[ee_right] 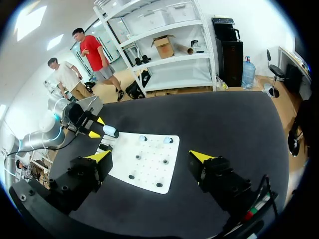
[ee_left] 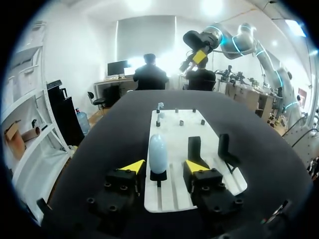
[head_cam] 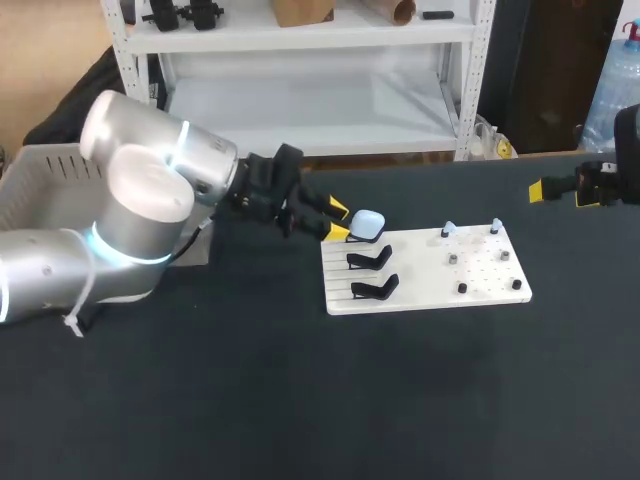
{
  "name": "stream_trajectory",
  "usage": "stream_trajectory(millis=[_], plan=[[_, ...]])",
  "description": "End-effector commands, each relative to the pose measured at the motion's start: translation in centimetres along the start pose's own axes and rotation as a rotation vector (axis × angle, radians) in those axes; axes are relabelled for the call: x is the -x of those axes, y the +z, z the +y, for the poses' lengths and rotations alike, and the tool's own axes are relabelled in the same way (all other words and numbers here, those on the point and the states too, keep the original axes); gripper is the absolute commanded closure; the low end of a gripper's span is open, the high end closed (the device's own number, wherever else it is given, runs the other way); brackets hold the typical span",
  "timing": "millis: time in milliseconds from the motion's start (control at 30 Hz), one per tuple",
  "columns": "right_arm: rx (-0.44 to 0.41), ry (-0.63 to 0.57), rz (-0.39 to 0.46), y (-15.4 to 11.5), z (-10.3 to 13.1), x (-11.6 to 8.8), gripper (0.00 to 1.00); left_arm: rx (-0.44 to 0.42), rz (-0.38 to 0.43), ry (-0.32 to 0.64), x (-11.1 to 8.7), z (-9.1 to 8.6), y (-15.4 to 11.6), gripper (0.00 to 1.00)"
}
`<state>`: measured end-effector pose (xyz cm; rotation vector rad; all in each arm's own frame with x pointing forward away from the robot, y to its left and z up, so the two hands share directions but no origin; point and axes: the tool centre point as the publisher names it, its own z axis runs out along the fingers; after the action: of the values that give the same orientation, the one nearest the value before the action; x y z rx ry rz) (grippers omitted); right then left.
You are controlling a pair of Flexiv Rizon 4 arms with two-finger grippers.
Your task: Pick up each earbud case from the left stands, insert the matching earbuds, close the lid, and place the case in the box.
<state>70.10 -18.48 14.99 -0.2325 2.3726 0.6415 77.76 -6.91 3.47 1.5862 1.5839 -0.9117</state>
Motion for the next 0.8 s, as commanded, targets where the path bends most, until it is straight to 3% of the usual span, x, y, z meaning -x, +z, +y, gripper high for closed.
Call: stream_trajectory(millis=[33,800], plan=[[0.002,-0.001,0.000,0.0,-0.1,0.0,0.00,0.005,0.001,0.006,-0.3,0.1,0.8,0.50],[0.002,-0.001,0.000,0.0,-0.1,0.0,0.00,0.028,-0.012,0.004,-0.3,1.7,2.8,0.53]])
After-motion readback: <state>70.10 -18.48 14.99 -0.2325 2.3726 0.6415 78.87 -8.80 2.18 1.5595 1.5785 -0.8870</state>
